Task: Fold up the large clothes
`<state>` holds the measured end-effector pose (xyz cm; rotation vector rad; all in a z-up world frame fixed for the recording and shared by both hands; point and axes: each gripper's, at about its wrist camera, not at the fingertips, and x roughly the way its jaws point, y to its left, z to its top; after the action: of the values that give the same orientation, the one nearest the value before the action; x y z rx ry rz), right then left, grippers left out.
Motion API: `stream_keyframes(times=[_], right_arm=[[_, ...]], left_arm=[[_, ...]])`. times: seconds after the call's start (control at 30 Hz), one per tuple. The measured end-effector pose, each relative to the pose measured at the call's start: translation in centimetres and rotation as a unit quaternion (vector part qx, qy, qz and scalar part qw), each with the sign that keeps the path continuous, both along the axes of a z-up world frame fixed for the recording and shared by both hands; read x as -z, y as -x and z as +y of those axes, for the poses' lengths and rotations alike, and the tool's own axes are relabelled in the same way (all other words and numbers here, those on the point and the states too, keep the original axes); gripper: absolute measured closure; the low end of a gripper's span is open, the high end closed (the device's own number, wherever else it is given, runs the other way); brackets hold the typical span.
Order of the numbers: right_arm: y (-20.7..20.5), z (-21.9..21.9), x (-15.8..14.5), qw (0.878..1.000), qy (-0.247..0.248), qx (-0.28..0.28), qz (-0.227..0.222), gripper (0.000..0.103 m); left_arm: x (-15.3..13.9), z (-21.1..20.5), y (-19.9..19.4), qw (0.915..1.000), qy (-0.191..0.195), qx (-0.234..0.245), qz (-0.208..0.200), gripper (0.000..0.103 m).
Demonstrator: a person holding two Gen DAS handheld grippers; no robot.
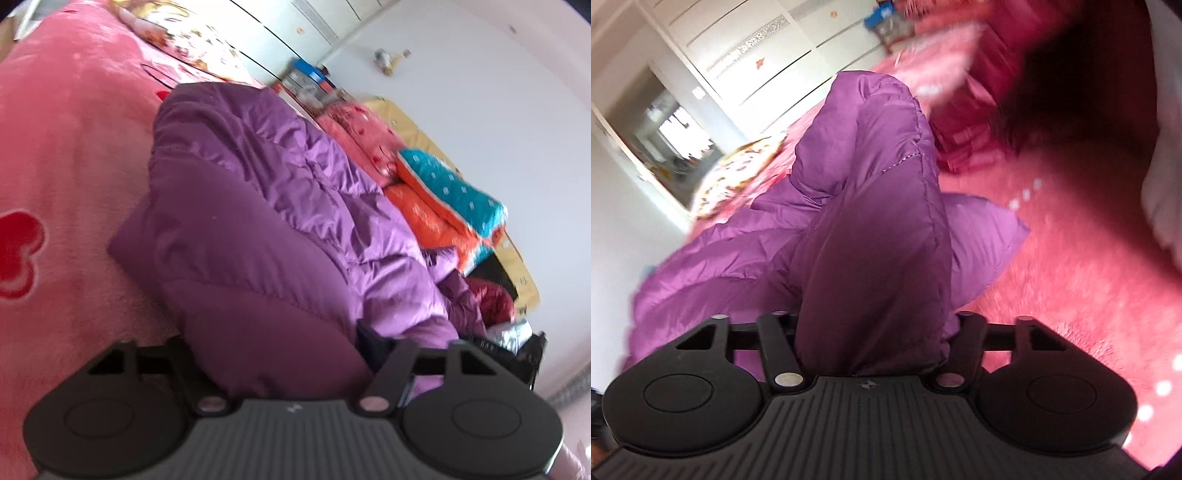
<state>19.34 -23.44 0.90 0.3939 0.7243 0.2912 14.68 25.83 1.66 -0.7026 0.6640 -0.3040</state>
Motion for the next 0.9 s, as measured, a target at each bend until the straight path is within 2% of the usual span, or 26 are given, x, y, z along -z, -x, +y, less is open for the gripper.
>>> stream_keyframes(times=[0.07,0.1,0.2,0.3,0.4,0.5,0.57,0.63,0.7,0.77,0.8,0.83,0.9], right_arm=[[0.8,3.1,-1.5,0.997,0.074,0.006,-0.025,0.046],[1.1,4.7,-2.2,0.994,0.106,0.007,-0.036,0.047],[1.7,8.1,-4.1,0.986,0.155,0.016,-0.063,0.053],[1.4,10.4,-5.8,0.979,0.179,0.028,-0.089,0.056],[0.5,12.4,-7.4,0.979,0.169,0.035,-0.106,0.058],[-1.3,15.8,-8.6,0.974,0.182,0.026,-0.130,0.059],[-3.3,17.7,-9.1,0.974,0.178,0.020,-0.137,0.059],[-5.0,20.0,-9.5,0.972,0.181,0.016,-0.149,0.060],[-7.0,22.3,-8.9,0.961,0.211,-0.003,-0.178,0.060],[-8.4,24.8,-8.0,0.947,0.247,-0.032,-0.202,0.060],[-8.7,26.0,-7.2,0.945,0.252,-0.045,-0.204,0.060],[-9.0,26.9,-6.0,0.944,0.257,-0.055,-0.200,0.060],[-9.7,28.0,-3.8,0.948,0.259,-0.051,-0.180,0.059]], left_arm=[[-0.3,-0.1,0.5,0.9998,0.006,-0.021,0.000,0.052],[-0.6,-0.3,0.7,0.9997,-0.005,-0.025,-0.001,0.055],[-1.6,-0.3,0.6,0.9995,-0.010,-0.029,0.009,0.064],[-3.8,1.2,-0.2,0.9992,-0.024,-0.032,0.004,0.068],[-6.3,3.4,-1.5,0.9980,-0.041,-0.047,-0.008,0.069],[-8.6,5.7,-3.3,0.9956,-0.067,-0.062,-0.021,0.069],[-9.2,7.4,-4.4,0.9946,-0.061,-0.079,-0.026,0.069],[-8.9,9.0,-5.4,0.9926,-0.052,-0.107,-0.023,0.070],[-7.5,10.3,-5.8,0.9874,-0.032,-0.153,-0.021,0.069],[-5.9,11.1,-5.9,0.9807,-0.057,-0.187,-0.013,0.067],[-5.0,11.2,-6.1,0.9786,-0.070,-0.193,-0.010,0.065],[-4.0,11.2,-6.4,0.9784,-0.065,-0.196,-0.010,0.062],[-2.9,11.2,-6.5,0.9785,-0.068,-0.194,-0.015,0.059]])
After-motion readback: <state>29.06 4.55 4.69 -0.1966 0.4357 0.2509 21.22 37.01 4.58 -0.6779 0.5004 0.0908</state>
